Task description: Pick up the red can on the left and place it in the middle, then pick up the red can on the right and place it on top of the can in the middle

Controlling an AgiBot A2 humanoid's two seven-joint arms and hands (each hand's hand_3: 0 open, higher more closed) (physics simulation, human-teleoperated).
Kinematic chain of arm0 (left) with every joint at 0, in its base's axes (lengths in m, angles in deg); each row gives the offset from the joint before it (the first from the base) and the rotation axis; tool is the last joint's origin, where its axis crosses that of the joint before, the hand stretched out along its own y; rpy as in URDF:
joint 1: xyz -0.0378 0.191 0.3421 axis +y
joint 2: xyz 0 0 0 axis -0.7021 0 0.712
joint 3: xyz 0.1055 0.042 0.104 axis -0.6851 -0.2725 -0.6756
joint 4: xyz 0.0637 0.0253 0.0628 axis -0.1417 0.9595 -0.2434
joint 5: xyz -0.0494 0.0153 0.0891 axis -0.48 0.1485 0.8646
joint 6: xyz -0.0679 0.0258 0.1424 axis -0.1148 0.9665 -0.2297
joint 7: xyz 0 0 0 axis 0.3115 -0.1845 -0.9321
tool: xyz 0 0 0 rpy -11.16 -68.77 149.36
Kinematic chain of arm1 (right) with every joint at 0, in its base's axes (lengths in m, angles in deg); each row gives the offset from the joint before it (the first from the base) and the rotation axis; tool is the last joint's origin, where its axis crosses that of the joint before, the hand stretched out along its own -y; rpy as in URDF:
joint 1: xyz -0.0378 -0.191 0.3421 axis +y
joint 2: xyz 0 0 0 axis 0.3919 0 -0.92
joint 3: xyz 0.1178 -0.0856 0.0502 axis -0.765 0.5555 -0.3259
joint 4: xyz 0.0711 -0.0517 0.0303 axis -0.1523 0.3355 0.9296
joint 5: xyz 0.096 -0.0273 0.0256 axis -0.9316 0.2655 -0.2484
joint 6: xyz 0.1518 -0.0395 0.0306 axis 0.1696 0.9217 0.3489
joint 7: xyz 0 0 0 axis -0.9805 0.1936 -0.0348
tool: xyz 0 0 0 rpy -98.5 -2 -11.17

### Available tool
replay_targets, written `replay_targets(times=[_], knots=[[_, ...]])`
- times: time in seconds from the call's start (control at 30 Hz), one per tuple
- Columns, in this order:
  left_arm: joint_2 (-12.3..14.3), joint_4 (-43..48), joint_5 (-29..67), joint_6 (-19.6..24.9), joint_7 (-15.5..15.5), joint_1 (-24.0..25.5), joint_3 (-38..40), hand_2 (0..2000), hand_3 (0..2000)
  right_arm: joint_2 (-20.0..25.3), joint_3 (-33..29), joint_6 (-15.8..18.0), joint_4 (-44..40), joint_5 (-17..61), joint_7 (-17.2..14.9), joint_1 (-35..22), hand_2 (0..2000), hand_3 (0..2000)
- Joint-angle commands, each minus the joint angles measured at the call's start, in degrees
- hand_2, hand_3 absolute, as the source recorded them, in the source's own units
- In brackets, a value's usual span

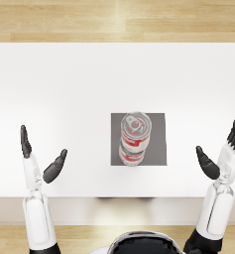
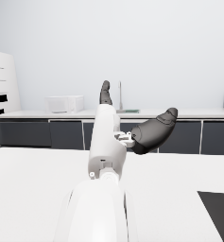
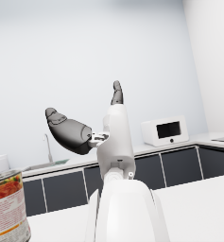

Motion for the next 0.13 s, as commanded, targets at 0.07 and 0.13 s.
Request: replay_targets(times=[0.07,0.13], knots=[[0.0,0.0,0.0,0.0,0.0,0.0,0.0,0,0,0.0,0.0,0.0,0.0,0.0,0.0,0.0,0,0],[0.0,0.0,0.0,0.0,0.0,0.0,0.0,0,0,0.0,0.0,0.0,0.0,0.0,0.0,0.0,0,0]])
